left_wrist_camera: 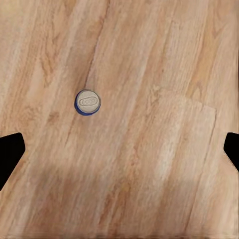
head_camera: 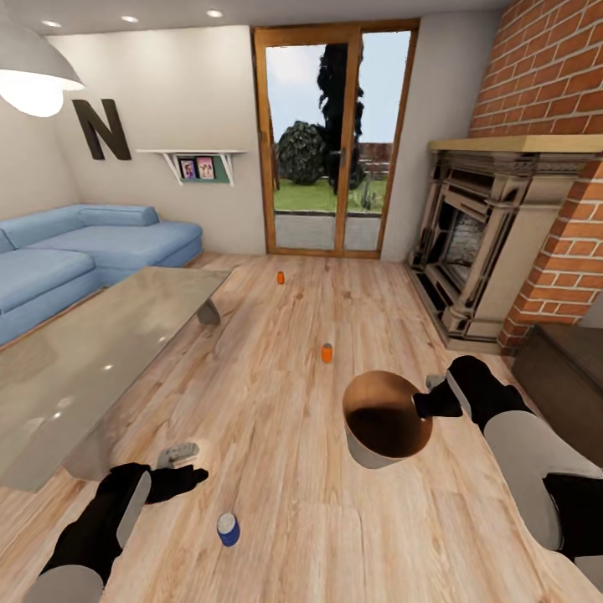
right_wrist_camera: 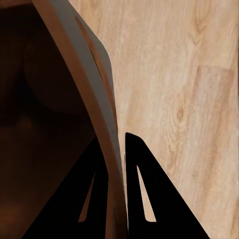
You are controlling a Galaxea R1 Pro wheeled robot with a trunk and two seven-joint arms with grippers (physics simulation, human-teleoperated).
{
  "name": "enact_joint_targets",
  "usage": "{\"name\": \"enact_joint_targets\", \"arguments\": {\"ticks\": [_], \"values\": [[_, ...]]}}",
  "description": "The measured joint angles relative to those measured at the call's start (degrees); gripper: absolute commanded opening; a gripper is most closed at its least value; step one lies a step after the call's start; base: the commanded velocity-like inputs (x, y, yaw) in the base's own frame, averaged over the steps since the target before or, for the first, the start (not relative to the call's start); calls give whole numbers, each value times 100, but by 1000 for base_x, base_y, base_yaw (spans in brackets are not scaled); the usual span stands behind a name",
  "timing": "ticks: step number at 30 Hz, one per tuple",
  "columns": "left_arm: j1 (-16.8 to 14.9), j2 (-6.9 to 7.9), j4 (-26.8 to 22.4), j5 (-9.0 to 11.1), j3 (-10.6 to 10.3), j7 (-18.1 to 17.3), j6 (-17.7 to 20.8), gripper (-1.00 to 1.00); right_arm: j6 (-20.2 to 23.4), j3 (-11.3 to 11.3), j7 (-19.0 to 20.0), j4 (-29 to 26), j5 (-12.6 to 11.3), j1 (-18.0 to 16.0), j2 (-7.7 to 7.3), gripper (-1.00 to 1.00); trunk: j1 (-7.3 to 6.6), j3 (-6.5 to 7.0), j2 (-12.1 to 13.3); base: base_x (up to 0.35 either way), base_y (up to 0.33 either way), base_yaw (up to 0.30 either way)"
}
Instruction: Put the three can of soda from the living room inside the tash can in the kitchen.
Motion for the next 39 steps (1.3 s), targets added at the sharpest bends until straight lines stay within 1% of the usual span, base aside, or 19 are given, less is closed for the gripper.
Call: {"name": "enact_joint_targets", "arguments": {"ticks": [1, 2, 4, 5, 8, 11, 16, 19, 31, 39], "values": [[-109, 12, 45, -8, -3, 16, 126, 100, -1, 45, -3, 0, 9, 0, 2, -100, 0, 0, 0, 315, 0, 0], [-346, 37, 153, -27, -7, 66, 384, 100, -5, 120, -8, 0, 35, -2, 5, -100, 0, 0, 0, 298, 0, 0], [-606, 58, 314, -75, -10, 121, 646, 100, -14, 172, -18, -2, 95, -5, 9, -100, 0, 0, 0, 253, 0, 0], [-810, 79, 480, -111, -12, 160, 830, 100, -14, 203, -18, -5, 98, -6, 14, -100, 0, 0, 0, 207, 0, 0], [-1070, 118, 724, -162, -12, 207, 1008, 100, -4, 232, -14, -9, 17, -15, 21, -100, 0, 0, 0, 127, 0, 0], [-1176, 143, 827, -182, -13, 232, 1075, 100, -8, 244, -20, -10, 45, -62, 23, -100, 0, 0, 0, 52, 0, 0], [-1232, 166, 873, -192, -15, 253, 1094, 100, -11, 270, -20, -5, 82, -96, 24, -100, 0, 0, 0, 121, 73, 0], [-1237, 171, 865, -192, -10, 256, 1091, 100, -6, 276, -16, -3, 44, -101, 23, -100, 0, 0, 0, 223, 147, 0], [-1241, 128, 858, -191, -15, 271, 1083, 100, -5, 285, -35, 12, 35, -105, 14, -100, 0, 0, 0, 270, 46, 0], [-1241, 123, 825, -184, -9, 275, 1080, 100, -6, 289, -40, 16, 47, -105, 16, -100, 0, 0, 0, 70, 3, 0]]}}
